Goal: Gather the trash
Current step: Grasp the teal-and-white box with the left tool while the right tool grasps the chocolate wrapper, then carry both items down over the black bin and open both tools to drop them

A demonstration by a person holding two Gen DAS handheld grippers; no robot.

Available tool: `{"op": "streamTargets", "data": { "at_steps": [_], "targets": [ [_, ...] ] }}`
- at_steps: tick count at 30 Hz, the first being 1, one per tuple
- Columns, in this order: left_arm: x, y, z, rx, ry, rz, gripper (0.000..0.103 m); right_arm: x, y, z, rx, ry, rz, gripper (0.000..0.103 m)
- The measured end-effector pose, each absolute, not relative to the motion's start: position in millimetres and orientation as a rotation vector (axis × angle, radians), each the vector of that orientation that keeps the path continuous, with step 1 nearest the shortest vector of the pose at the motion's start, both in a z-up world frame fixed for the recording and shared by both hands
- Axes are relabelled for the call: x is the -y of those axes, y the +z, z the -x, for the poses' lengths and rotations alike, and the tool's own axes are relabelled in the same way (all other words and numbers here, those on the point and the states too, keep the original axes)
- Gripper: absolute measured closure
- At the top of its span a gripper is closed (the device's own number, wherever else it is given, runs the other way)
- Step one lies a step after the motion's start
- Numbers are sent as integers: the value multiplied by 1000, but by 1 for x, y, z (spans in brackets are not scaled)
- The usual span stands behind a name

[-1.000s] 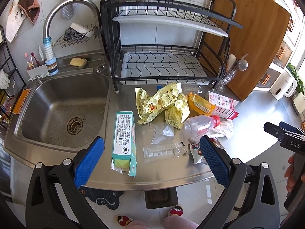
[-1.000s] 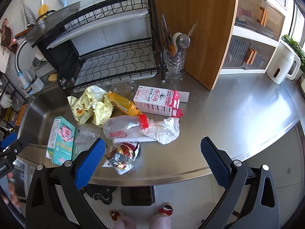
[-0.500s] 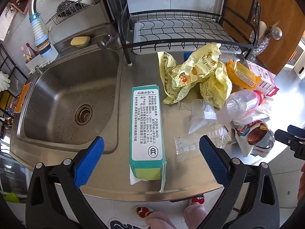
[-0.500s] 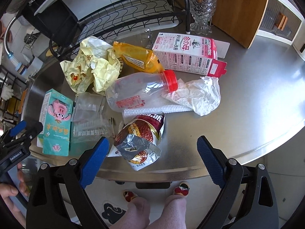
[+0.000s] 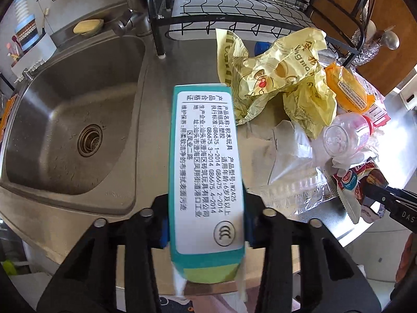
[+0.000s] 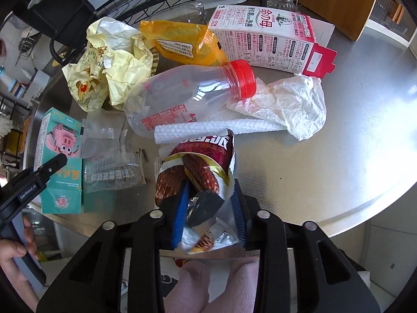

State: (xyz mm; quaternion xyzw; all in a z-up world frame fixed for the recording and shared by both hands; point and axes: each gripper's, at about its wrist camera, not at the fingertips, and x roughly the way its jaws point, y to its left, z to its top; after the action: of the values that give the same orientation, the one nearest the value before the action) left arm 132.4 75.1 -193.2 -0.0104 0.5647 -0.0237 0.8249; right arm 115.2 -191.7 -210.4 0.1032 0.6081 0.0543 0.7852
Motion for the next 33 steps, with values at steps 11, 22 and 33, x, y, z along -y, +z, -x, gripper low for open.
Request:
{"op": "streamTargets", "data": {
  "at_steps": [11, 22, 33],
  "targets": [
    [-60, -159, -113, -1115, -71, 14, 66, 199, -180, -87, -1235, 168, -204, 101],
    [-44, -93, -44, -985, -105, -9, 65, 207, -126, -46, -1120, 216, -171, 101],
    [-25, -91, 44, -978, -149, 5, 65, 203, -138, 21, -1145, 274, -107, 101]
  ]
}}
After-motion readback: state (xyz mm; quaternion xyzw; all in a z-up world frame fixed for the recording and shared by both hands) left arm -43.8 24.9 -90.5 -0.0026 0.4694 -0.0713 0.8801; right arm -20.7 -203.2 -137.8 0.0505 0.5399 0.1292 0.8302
